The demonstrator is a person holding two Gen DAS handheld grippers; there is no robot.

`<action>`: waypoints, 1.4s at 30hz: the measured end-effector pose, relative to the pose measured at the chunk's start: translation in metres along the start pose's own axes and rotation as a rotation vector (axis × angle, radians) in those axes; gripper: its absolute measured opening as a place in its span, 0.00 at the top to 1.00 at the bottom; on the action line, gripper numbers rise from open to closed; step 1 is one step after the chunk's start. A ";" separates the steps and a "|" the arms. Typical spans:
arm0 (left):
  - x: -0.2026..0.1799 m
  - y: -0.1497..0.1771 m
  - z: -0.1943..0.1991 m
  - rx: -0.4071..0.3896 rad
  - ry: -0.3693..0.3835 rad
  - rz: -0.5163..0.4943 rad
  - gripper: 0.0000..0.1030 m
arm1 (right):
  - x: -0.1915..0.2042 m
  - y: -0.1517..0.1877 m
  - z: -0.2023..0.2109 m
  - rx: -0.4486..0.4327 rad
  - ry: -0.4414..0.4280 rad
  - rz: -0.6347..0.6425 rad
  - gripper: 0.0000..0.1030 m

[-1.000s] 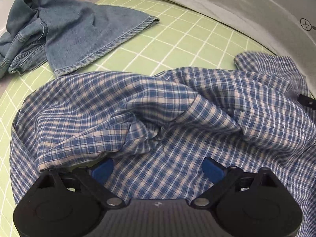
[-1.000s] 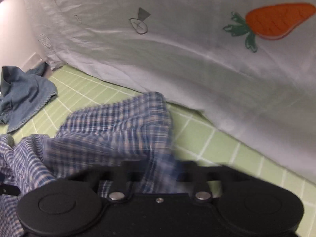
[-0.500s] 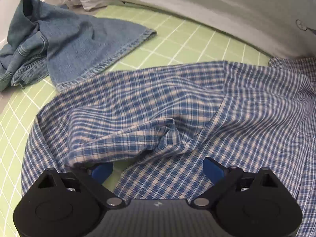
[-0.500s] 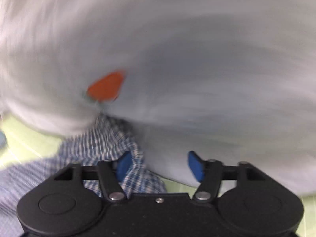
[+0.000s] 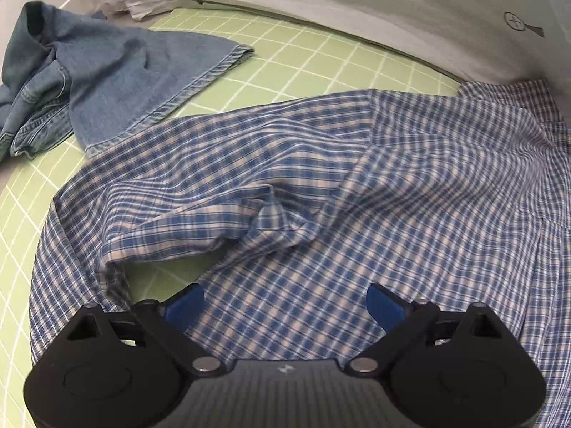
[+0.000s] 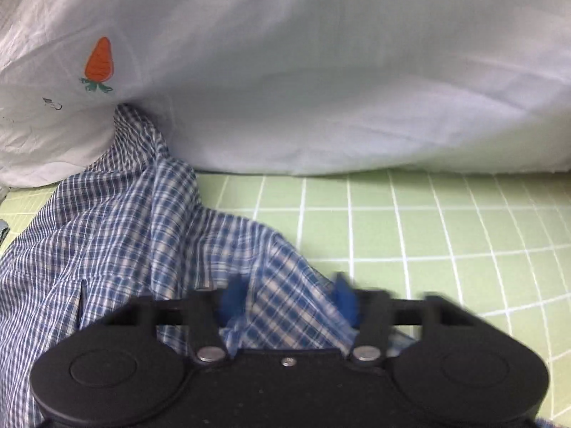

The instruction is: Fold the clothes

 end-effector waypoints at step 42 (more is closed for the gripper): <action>0.092 0.139 0.158 -0.103 0.159 0.016 0.06 | 0.178 0.264 0.215 0.215 0.002 0.059 0.00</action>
Point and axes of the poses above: each gripper's, at about its wrist camera, not at the fingertips, and z roughly against the way its jaws point, x to its left, y to its underside, the point moved 8 cm from there along -z, roughly the way its jaws point, and after that the axes turned 12 degrees about z, right-handed, at the moved point
